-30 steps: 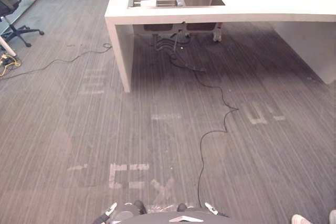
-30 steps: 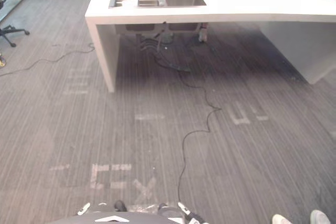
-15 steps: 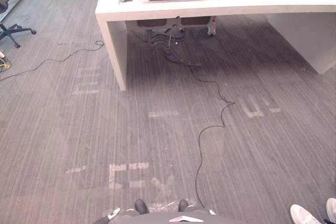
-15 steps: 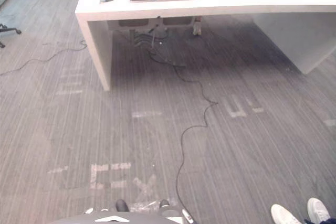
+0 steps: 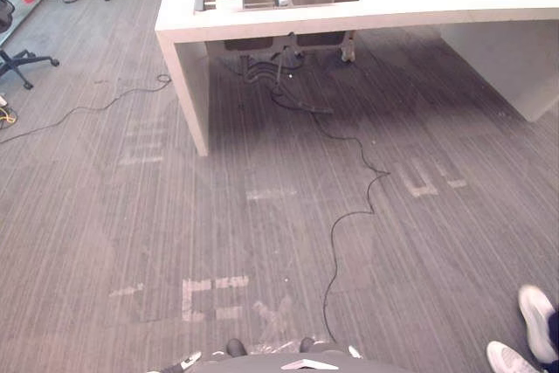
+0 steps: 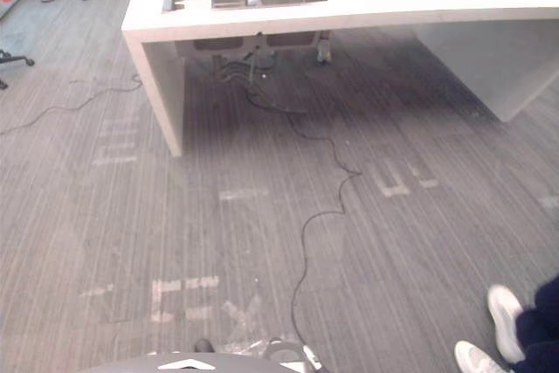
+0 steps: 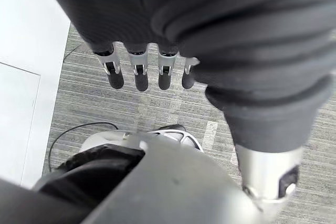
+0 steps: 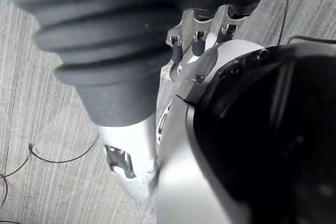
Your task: Walk over to the sink, pick up the cup, carry it to the dishwasher, place the cup inside the dishwasher, then close the dishwasher door
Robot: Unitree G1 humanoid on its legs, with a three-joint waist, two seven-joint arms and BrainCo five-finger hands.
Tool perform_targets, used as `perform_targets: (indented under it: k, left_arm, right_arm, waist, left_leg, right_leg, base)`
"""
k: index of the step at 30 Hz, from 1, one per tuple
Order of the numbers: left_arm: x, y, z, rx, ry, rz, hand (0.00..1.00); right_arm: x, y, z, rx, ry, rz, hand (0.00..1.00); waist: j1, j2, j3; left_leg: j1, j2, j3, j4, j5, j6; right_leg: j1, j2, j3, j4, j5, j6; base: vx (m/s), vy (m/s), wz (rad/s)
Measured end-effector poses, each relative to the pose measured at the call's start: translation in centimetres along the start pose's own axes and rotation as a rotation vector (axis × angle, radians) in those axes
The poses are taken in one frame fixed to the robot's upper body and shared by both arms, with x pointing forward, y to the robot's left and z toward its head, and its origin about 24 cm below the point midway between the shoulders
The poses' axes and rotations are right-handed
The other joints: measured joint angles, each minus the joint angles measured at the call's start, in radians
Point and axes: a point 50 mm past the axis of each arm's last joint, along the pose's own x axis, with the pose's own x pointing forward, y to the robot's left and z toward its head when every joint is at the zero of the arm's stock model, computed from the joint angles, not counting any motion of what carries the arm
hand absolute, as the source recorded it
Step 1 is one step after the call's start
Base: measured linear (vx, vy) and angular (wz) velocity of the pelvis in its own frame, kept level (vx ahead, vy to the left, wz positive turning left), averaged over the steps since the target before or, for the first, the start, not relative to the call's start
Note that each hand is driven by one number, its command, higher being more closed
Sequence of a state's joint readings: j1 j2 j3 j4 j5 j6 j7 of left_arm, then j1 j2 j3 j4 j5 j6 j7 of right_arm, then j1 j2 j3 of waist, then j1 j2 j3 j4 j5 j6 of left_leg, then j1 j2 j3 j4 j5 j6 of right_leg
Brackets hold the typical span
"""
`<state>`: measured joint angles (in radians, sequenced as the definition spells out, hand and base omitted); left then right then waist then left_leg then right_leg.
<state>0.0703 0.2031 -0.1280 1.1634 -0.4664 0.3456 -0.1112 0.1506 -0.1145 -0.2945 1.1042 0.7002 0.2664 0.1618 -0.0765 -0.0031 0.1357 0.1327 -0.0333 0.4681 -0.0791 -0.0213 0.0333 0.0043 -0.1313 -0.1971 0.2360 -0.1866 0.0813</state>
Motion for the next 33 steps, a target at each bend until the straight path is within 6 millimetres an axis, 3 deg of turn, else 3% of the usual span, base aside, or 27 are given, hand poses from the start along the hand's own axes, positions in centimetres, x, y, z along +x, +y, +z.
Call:
perform_targets:
  k: [1,2,4,5,7,8,9,11,13,15,16,17,18,19,20,21,22,23,24,25,27,28,29,30,31,32,33]
  left_arm:
    - [0.0,0.1,0.1,-0.017,-0.018,-0.004,0.0]
    - [0.1,-0.1,0.1,-0.052,-0.046,-0.014,0.0]
    - [0.1,-0.2,0.4,-0.084,-0.11,-0.018,0.0]
    - [0.0,-0.6,1.3,-0.11,-0.182,-0.038,0.0]
    - [-0.6,-2.3,4.1,-0.142,-0.347,-0.115,0.0]
    - [-2.4,-4.8,8.2,-0.127,-0.556,-0.228,0.0]
    - [-3.3,-6.0,9.8,-0.112,-0.634,-0.278,0.0]
    - [-7.3,-8.9,14.5,-0.065,-0.89,-0.413,0.0]
    - [-8.6,-9.7,15.8,-0.052,-0.957,-0.446,0.0]
    - [-10.0,-9.9,16.8,-0.044,-1.034,-0.459,0.0]
    - [-10.2,-10.1,16.9,-0.047,-1.04,-0.465,0.0]
    - [-9.9,-10.5,16.5,-0.063,-1.028,-0.465,0.0]
    - [-9.8,-10.8,16.3,-0.069,-1.017,-0.468,0.0]
    - [-9.3,-11.4,15.5,-0.091,-0.992,-0.476,0.0]
    - [-9.2,-11.9,15.2,-0.103,-0.988,-0.487,0.0]
    - [-9.2,-12.3,15.0,-0.105,-0.985,-0.493,0.0]
    - [-9.4,-13.2,14.9,-0.111,-0.989,-0.522,0.0]
    - [-10.1,-14.1,15.1,-0.12,-1.011,-0.561,0.0]
    - [-10.7,-14.4,15.4,-0.119,-1.034,-0.583,0.0]
    - [-12.0,-15.0,16.1,-0.112,-1.082,-0.626,0.0]
    - [-14.1,-15.5,17.2,-0.075,-1.164,-0.684,0.0]
    - [-15.4,-15.9,17.5,-0.048,-1.208,-0.721,0.0]
    - [-17.7,-16.6,17.8,-0.02,-1.284,-0.787,0.0]
    - [-18.6,-16.8,17.9,-0.013,-1.313,-0.816,0.0]
    - [-20.4,-17.4,17.8,0.004,-1.365,-0.873,0.0]
    - [-21.6,-17.8,17.7,0.016,-1.401,-0.912,0.0]
    - [-22.8,-17.7,17.6,0.025,-1.444,-0.939,0.0]
  right_arm:
    - [0.0,0.3,0.4,-0.006,-0.011,0.007,0.0]
    - [0.1,0.7,1.1,-0.015,-0.031,0.014,0.0]
    - [0.0,0.8,1.3,-0.019,-0.034,0.014,0.0]
    - [0.0,0.3,0.8,-0.016,-0.021,0.001,0.0]
    - [-0.2,-0.4,0.3,-0.028,-0.01,-0.019,0.0]
    - [-0.3,-0.9,-0.6,-0.026,0.01,-0.032,0.0]
    - [-0.3,-1.0,-1.0,-0.024,0.023,-0.035,0.0]
    - [-0.5,-1.7,-3.6,0.018,0.094,-0.048,0.0]
    - [-0.9,-2.9,-4.8,0.044,0.132,-0.073,0.0]
    - [-1.8,-5.0,-6.4,0.107,0.155,-0.12,0.0]
    - [-1.9,-5.2,-6.2,0.11,0.146,-0.124,0.0]
    - [-2.0,-5.6,-5.6,0.133,0.113,-0.129,0.0]
    - [-2.1,-5.8,-5.5,0.14,0.102,-0.129,0.0]
    - [-2.3,-6.1,-4.9,0.131,0.071,-0.133,0.0]
    - [-1.7,-5.1,-4.3,0.12,0.037,-0.107,0.0]
    - [-1.5,-4.5,-4.0,0.119,0.021,-0.091,0.0]
    - [-1.2,-3.7,-3.4,0.12,-0.019,-0.068,0.0]
    - [-1.2,-3.9,-2.7,0.096,-0.061,-0.073,0.0]
    - [-1.2,-3.9,-2.0,0.084,-0.083,-0.078,0.0]
    - [-1.2,-3.8,-1.0,0.074,-0.125,-0.092,0.0]
    - [-1.4,-3.5,1.7,0.068,-0.216,-0.076,0.0]
    - [-1.6,-3.1,3.3,0.056,-0.267,-0.057,0.0]
    - [-1.8,-1.5,6.2,0.028,-0.35,0.002,0.0]
    - [-1.9,-0.9,7.1,0.023,-0.376,0.025,0.0]
    - [-2.2,-0.1,8.3,0.007,-0.415,0.056,0.0]
    - [-2.5,-0.2,9.0,-0.001,-0.431,0.057,0.0]
    - [-2.6,-0.5,8.9,0.021,-0.421,0.049,0.0]
  waist:
    - [-0.007,-0.008,0.008]
    - [-0.006,0.0,0.017]
    - [-0.011,0.004,0.05]
    - [-0.012,0.015,0.058]
    - [-0.021,0.016,0.07]
    - [-0.03,0.006,0.083]
    - [-0.034,0.003,0.088]
    - [-0.04,-0.049,0.121]
    - [-0.043,-0.048,0.126]
    - [-0.052,-0.043,0.124]
    - [-0.055,-0.026,0.127]
    - [-0.068,0.019,0.116]
    - [-0.078,0.031,0.106]
    - [-0.088,0.086,0.09]
    - [-0.084,0.107,0.079]
    - [-0.085,0.107,0.079]
    - [-0.082,0.113,0.079]
    - [-0.077,0.109,0.086]
    - [-0.066,0.109,0.091]
    - [-0.048,0.092,0.102]
    - [-0.019,0.06,0.11]
    - [-0.006,0.052,0.11]
    - [0.012,0.051,0.109]
    - [0.018,0.052,0.108]
    - [0.032,0.067,0.101]
    - [0.043,0.087,0.096]
    - [0.055,0.115,0.08]
  left_leg:
    - [0.013,-0.018,0.001,-0.001,-0.012,0.01]
    - [0.029,-0.026,0.011,-0.005,-0.025,0.02]
    - [0.095,-0.018,0.021,0.003,-0.05,0.035]
    - [0.104,0.001,0.02,0.045,-0.084,0.033]
    - [0.11,0.022,0.003,0.069,-0.108,0.03]
    - [0.112,0.029,-0.027,0.078,-0.116,0.025]
    - [0.114,0.03,-0.039,0.081,-0.12,0.021]
    - [0.112,0.033,-0.073,0.152,-0.159,-0.004]
    - [0.116,0.059,-0.097,0.233,-0.227,-0.026]
    - [0.146,0.083,-0.139,0.339,-0.354,-0.084]
    - [0.148,0.098,-0.143,0.364,-0.385,-0.095]
    - [0.155,0.128,-0.158,0.381,-0.426,-0.119]
    - [0.169,0.145,-0.165,0.374,-0.436,-0.128]
    - [0.185,0.182,-0.175,0.375,-0.423,-0.147]
    - [0.135,0.209,-0.195,0.52,-0.391,-0.15]
    - [0.098,0.226,-0.2,0.615,-0.352,-0.156]
    - [0.012,0.276,-0.212,0.824,-0.206,-0.15]
    - [-0.077,0.339,-0.225,1.02,-0.102,-0.115]
    - [-0.123,0.358,-0.223,1.108,-0.134,-0.095]
    - [-0.211,0.352,-0.22,1.216,-0.189,-0.069]
    - [-0.331,0.28,-0.191,1.141,-0.225,-0.058]
    - [-0.384,0.239,-0.162,1.01,-0.225,-0.058]
    - [-0.442,0.164,-0.144,0.702,-0.18,-0.072]
    - [-0.449,0.135,-0.146,0.547,-0.129,-0.081]
    - [-0.448,0.088,-0.169,0.279,-0.019,-0.089]
    - [-0.457,0.081,-0.192,0.192,0.045,-0.088]
    - [-0.454,0.092,-0.197,0.209,0.094,-0.06]
  right_leg:
    - [-0.033,-0.03,-0.007,0.109,-0.02,0.003]
    - [-0.119,-0.062,-0.01,0.289,-0.003,-0.014]
    - [-0.198,-0.102,-0.023,0.504,0.022,-0.017]
    - [-0.231,-0.108,-0.047,0.526,-0.013,0.002]
    - [-0.266,-0.106,-0.087,0.441,-0.005,0.01]
    - [-0.286,-0.099,-0.102,0.249,0.061,0.009]
    - [-0.285,-0.093,-0.099,0.151,0.104,0.013]
    - [-0.271,-0.085,-0.077,-0.15,0.208,0.014]
    - [-0.259,-0.067,-0.039,-0.152,0.207,0.013]
    - [-0.211,-0.03,0.035,-0.071,0.184,-0.018]
    - [-0.222,-0.015,0.064,-0.033,0.234,-0.032]
    - [-0.267,0.009,0.077,0.085,0.238,-0.037]
    - [-0.282,0.02,0.074,0.141,0.23,-0.038]
    - [-0.31,0.045,0.045,0.242,0.124,-0.056]
    - [-0.323,0.045,0.042,0.33,0.05,-0.063]
    - [-0.313,0.044,0.038,0.346,0.02,-0.07]
    - [-0.251,0.054,0.023,0.324,-0.026,-0.083]
    - [-0.157,0.074,0.014,0.256,-0.047,-0.098]
    - [-0.107,0.085,0.013,0.22,-0.053,-0.106]
    - [-0.006,0.088,0.007,0.147,-0.051,-0.106]
    - [0.108,0.067,0.003,0.043,-0.048,-0.107]
    - [0.145,0.056,0.009,0.007,-0.046,-0.103]
    - [0.188,0.042,0.022,-0.037,-0.046,-0.09]
    - [0.204,0.038,0.024,-0.047,-0.052,-0.077]
    - [0.234,0.044,0.031,-0.062,-0.068,-0.05]
    - [0.266,0.064,0.041,-0.067,-0.083,-0.029]
    - [0.318,0.101,0.06,-0.058,-0.115,0.0]
  base:
    - [0.03,0.045,-0.15]
    - [0.02,0.066,-0.25]
    - [0.06,0.081,-0.26]
    - [0.12,0.048,-0.04]
    - [0.18,0.031,0.34]
    - [0.22,0.029,0.6]
    - [0.27,0.004,0.67]
    - [0.35,-0.07,0.51]
    - [0.37,-0.145,0.4]
    - [0.49,-0.224,0.36]
    - [0.53,-0.261,0.25]
    - [0.44,-0.207,0.25]
    - [0.6,-0.249,0.34]
    - [0.68,-0.215,0.19]
    - [0.84,-0.306,0.1]
    - [0.84,-0.326,0.08]
    - [0.82,-0.335,0.26]
    - [0.67,-0.233,0.26]
    - [0.66,-0.178,0.14]
    - [0.63,-0.152,-0.05]
    - [0.54,-0.114,-0.18]
    - [0.59,-0.072,-0.41]
    - [0.6,-0.053,-0.41]
    - [0.72,-0.023,-0.43]
    - [0.59,0.055,-0.34]
    - [0.74,0.134,-0.51]
    - [0.78,0.229,-0.66]
